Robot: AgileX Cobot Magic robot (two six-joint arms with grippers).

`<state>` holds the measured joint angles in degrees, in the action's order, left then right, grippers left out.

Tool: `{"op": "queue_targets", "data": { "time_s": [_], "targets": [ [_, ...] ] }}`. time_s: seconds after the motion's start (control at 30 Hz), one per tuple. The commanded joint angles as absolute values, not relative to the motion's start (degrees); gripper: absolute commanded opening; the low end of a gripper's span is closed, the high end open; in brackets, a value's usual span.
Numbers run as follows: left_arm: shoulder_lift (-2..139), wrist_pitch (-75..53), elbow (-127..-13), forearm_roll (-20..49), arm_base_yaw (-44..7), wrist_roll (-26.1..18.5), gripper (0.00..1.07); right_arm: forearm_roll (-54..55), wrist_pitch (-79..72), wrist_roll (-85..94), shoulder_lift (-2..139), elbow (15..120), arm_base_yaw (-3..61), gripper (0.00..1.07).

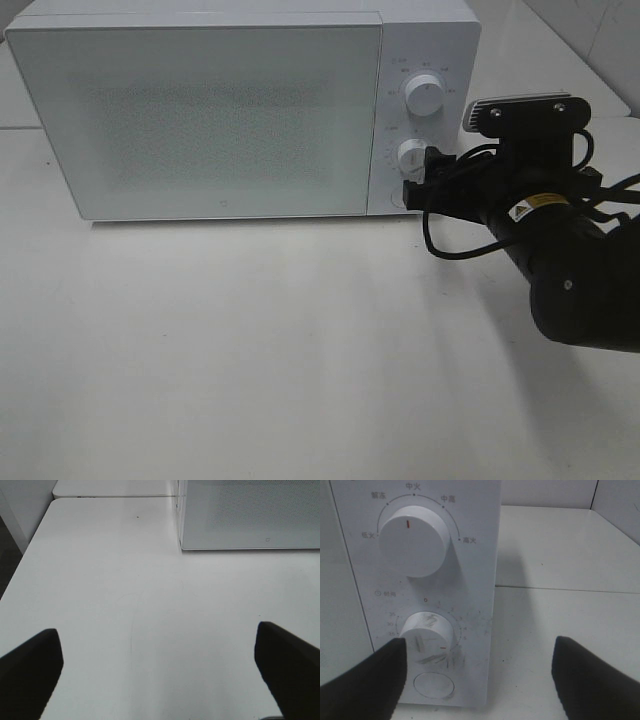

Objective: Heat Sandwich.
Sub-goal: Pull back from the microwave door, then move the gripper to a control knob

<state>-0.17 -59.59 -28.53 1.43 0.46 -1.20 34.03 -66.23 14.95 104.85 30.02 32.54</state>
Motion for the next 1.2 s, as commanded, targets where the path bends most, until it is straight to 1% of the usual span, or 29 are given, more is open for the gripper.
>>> {"op": "queue_targets", "data": {
  "time_s": [0.03,0.43,0.8,1.0,1.13,1.2],
  "targets": [
    [-1.7,-59.4,-28.4,1.5,0.6,-1.2,1.0,33.6,-66.7,14.8,105.8,31.7,32.8,0.76],
    [-1.7,-59.4,-28.4,1.5,0.6,-1.2,1.0,33.5,-65.0,13.1,112.5,39.2,32.8,0.76],
    [-1.7,-59.4,-28.4,1.5,0.6,-1.2,1.0,33.5,-63.6,12.7,117.0,44.4,32.8,0.75],
    [-1.7,-59.4,-28.4,1.5,0.6,-1.2,1.0,33.6,-62.9,12.7,118.1,45.4,32.8,0.75],
    [-1.7,-59.4,-28.4,1.5,0.6,-1.2,1.0,33.7,-62.6,12.7,118.1,45.4,32.8,0.71],
    [-1.7,-59.4,-28.4,1.5,0.6,-1.2,1.0,33.7,-62.6,12.7,118.0,45.4,32.8,0.67]
  ]
}}
